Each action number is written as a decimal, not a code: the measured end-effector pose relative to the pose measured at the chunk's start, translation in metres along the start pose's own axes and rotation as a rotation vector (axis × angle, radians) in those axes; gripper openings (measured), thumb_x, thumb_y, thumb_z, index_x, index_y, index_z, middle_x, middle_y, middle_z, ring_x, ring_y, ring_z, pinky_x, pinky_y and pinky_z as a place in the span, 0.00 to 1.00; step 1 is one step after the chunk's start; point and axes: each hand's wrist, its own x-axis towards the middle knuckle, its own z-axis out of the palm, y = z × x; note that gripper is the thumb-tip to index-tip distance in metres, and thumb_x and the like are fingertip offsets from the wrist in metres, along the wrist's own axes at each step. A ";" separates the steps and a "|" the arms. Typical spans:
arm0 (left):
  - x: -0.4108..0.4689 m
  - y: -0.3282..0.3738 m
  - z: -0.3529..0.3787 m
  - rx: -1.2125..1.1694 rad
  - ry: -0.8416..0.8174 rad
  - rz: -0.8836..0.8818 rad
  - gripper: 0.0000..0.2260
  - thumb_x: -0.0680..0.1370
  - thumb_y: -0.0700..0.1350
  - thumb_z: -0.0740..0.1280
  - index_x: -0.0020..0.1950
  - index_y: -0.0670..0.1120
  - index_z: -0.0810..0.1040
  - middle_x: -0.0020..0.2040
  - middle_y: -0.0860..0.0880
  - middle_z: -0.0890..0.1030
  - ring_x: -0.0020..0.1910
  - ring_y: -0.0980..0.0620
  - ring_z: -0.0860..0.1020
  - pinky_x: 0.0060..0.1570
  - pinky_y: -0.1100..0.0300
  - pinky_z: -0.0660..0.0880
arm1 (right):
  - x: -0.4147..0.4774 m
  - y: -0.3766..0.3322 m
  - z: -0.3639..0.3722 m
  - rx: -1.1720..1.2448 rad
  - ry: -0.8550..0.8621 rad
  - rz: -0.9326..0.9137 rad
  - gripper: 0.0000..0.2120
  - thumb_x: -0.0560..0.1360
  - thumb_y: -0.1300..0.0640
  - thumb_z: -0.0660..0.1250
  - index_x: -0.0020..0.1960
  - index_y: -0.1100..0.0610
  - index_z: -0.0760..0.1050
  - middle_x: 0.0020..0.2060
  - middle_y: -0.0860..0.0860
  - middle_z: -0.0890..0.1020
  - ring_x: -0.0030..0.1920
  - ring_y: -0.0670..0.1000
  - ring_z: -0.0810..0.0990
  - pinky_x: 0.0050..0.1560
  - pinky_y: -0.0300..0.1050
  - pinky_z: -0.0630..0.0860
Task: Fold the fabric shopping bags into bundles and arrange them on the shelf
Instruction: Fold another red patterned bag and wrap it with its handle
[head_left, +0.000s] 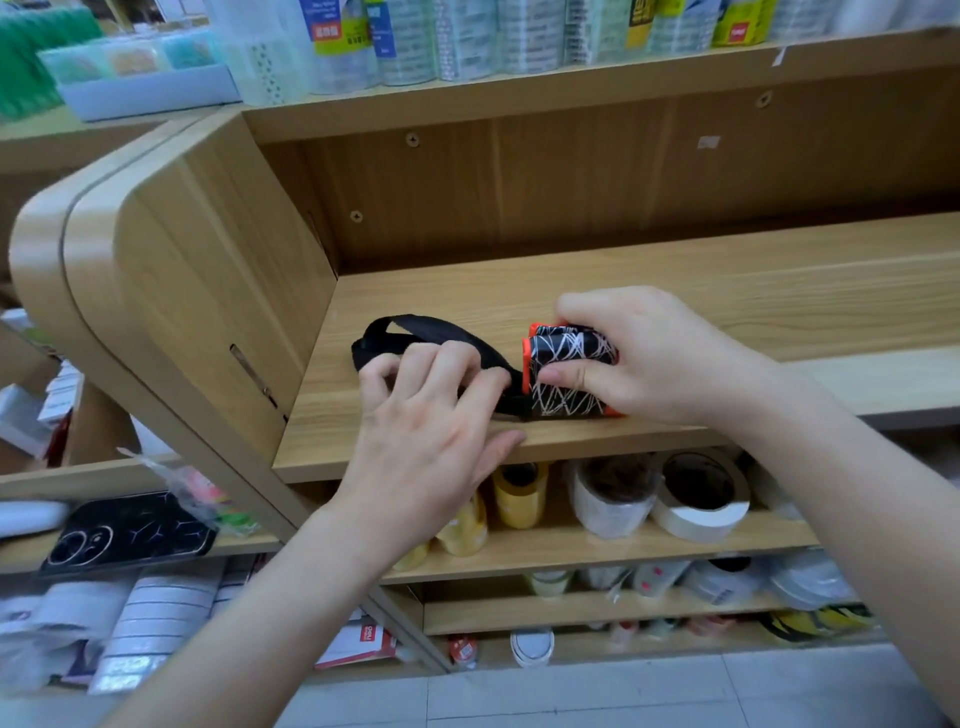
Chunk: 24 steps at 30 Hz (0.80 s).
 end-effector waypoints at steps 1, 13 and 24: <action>0.001 0.000 0.000 0.006 0.015 0.015 0.20 0.75 0.59 0.65 0.60 0.48 0.77 0.55 0.47 0.75 0.56 0.45 0.71 0.56 0.46 0.64 | 0.000 0.002 0.002 0.022 0.027 -0.001 0.16 0.74 0.44 0.69 0.40 0.55 0.69 0.31 0.46 0.74 0.34 0.51 0.73 0.36 0.51 0.70; 0.023 -0.026 -0.032 -0.468 -0.359 -0.006 0.07 0.74 0.55 0.72 0.42 0.56 0.75 0.30 0.56 0.76 0.30 0.58 0.75 0.29 0.68 0.69 | 0.000 0.021 -0.025 0.140 0.080 0.112 0.11 0.71 0.48 0.74 0.42 0.54 0.77 0.34 0.48 0.79 0.35 0.47 0.77 0.36 0.45 0.73; 0.027 -0.047 -0.052 -2.521 -0.279 -0.220 0.21 0.73 0.28 0.60 0.66 0.34 0.73 0.57 0.35 0.79 0.51 0.37 0.80 0.53 0.44 0.79 | 0.005 0.014 -0.024 0.149 -0.010 0.191 0.16 0.73 0.51 0.73 0.54 0.46 0.66 0.40 0.43 0.75 0.41 0.44 0.75 0.41 0.44 0.69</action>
